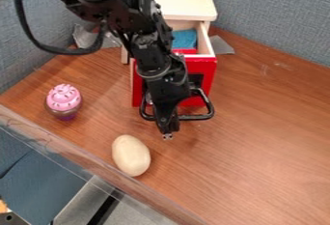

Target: Open the drawer

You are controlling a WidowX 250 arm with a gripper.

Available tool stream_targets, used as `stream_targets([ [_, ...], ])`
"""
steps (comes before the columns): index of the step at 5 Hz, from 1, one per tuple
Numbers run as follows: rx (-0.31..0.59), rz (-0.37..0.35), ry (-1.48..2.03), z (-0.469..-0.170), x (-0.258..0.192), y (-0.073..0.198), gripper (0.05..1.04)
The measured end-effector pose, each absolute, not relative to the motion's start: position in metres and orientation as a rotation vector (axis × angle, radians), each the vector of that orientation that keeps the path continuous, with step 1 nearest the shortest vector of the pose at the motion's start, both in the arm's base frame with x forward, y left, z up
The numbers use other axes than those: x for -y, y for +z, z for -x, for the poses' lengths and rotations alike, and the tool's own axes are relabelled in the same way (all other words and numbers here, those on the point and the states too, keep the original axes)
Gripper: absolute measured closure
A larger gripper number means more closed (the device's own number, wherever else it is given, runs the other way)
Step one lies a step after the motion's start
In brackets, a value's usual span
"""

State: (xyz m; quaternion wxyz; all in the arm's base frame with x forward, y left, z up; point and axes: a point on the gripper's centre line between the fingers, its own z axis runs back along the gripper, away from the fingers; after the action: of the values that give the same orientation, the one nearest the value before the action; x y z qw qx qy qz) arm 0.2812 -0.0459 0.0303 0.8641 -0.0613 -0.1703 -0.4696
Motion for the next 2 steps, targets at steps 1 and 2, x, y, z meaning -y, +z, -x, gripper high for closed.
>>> stream_targets([
  [1, 0.367, 0.128, -0.998, -0.2789, 0.0467, 0.0299, 0.932],
  [2, 0.372, 0.128, -1.009, -0.2758, 0.0471, 0.0348, 0.932],
])
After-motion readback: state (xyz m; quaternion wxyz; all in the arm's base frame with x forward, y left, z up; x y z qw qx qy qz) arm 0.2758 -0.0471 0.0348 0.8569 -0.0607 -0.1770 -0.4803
